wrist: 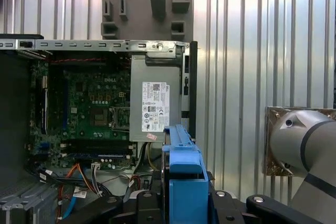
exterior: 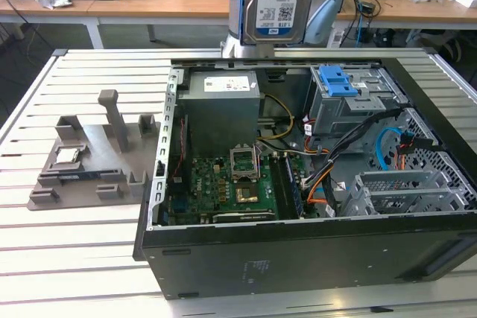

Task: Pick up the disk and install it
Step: 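Pick up the disk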

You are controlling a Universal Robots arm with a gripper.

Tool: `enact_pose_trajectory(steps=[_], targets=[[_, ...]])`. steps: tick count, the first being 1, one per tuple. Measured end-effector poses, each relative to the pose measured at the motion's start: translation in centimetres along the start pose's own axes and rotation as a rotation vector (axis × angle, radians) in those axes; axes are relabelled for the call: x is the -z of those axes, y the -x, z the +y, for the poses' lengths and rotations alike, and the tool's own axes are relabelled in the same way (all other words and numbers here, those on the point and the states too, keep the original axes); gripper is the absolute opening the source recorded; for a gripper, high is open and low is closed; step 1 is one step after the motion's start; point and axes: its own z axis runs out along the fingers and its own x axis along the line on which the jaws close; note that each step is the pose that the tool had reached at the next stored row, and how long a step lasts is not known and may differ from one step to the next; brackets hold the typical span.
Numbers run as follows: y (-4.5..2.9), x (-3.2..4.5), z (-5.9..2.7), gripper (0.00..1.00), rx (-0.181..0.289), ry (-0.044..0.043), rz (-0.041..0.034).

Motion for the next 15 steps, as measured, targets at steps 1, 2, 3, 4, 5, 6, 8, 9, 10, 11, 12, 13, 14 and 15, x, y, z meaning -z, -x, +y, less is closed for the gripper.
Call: enact_pose_trajectory(steps=[1, 2, 3, 4, 5, 6, 8, 9, 10, 11, 12, 13, 14, 15], targets=[[-0.02, 0.0, -0.18, 0.36, 0.0, -0.0001, -0.0001], [-0.03, 0.0, -0.28, 0.36, 0.0, 0.0, -0.0001], [-0.05, 0.01, -0.45, 0.36, 0.0, 0.0, 0.0001], [-0.08, 0.01, -0.68, 0.36, 0.0, 0.0, -0.0001], [-0.11, 0.02, -0.88, 0.36, 0.0, 0.0, 0.0], [-0.14, 0.02, -1.04, 0.36, 0.0, -0.0001, -0.0001], [-0.35, 0.02, -1.17, 0.36, 0.0, 0.0, 0.0], [-0.45, 0.02, -1.17, 0.36, 0.0, 0.0, 0.0], [-0.72, 0.01, -1.16, 0.36, 0.0, 0.0, 0.0001], [-1.0, 0.01, -1.16, 0.36, 0.0, 0.0, 0.0], [-1.4, 0.0, -1.15, 0.36, 0.0, 0.0, -0.0001], [-1.54, 0.0, -1.15, 0.36, 0.0, 0.0, 0.0], [-1.66, -0.01, -1.15, 0.36, 0.0, 0.0, 0.0], [-1.77, -0.01, -1.15, 0.36, 0.0, 0.0, 0.0]])
